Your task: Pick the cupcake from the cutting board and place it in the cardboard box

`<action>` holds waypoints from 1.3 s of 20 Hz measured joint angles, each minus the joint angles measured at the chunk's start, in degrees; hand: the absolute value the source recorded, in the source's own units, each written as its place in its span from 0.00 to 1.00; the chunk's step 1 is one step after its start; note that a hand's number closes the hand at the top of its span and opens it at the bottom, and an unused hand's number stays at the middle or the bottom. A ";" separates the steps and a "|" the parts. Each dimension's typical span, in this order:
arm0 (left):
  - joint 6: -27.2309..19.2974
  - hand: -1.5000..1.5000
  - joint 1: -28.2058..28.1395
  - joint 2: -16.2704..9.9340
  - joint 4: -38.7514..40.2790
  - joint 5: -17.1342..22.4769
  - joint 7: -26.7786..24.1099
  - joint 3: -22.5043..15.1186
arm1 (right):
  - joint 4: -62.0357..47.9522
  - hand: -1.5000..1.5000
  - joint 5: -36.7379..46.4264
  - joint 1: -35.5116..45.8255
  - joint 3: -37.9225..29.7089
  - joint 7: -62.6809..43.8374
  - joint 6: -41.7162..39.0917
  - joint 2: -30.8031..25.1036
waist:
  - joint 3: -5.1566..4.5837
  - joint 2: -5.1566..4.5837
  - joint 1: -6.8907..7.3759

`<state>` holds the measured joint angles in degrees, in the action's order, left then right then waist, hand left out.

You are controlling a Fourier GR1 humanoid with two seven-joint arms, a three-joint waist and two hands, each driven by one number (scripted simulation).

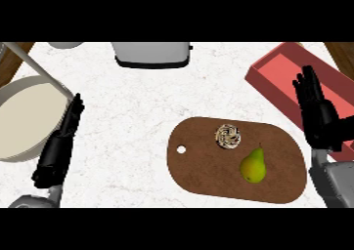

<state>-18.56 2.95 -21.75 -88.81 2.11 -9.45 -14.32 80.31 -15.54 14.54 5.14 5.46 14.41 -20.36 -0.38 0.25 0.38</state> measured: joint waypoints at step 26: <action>13.00 0.50 -2.67 -3.78 -3.19 22.26 18.60 13.56 | 16.13 0.00 25.33 -1.50 10.54 -3.18 -13.16 -20.20 | 0.07 0.10 -0.34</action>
<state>-5.56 0.28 -25.53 -91.99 24.36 9.15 -0.76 96.44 9.78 13.04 15.68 2.29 1.25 -40.56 -0.31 0.35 0.04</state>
